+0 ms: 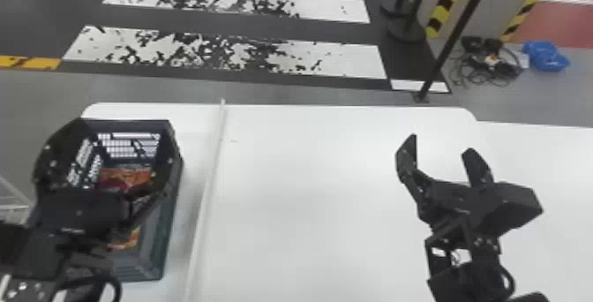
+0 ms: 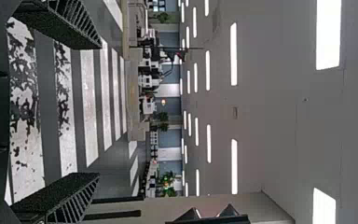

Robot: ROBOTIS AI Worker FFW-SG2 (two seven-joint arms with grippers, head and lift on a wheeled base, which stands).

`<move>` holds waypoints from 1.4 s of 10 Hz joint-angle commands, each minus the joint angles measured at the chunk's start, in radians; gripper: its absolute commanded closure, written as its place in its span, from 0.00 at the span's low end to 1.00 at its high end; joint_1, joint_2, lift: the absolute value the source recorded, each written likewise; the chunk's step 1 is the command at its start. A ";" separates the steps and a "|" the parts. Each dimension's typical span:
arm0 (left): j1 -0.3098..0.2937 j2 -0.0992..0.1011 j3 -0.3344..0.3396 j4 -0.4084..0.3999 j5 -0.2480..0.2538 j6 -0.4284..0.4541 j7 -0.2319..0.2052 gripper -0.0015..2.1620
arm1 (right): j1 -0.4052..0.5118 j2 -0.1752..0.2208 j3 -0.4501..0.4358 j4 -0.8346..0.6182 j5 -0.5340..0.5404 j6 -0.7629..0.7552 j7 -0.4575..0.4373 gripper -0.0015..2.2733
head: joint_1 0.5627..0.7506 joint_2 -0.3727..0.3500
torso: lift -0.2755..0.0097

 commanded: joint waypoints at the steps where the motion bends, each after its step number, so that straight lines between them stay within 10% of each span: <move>1: 0.000 0.000 0.000 0.000 0.000 0.000 0.000 0.00 | 0.000 0.000 0.000 0.000 0.000 0.000 0.000 0.00 | 0.70 0.38 | 0.86; 14: 0.000 0.000 0.000 0.000 0.000 0.000 0.000 0.00 | 0.000 0.000 0.000 0.000 0.000 0.000 0.000 0.00 | 0.70 0.38 | 0.86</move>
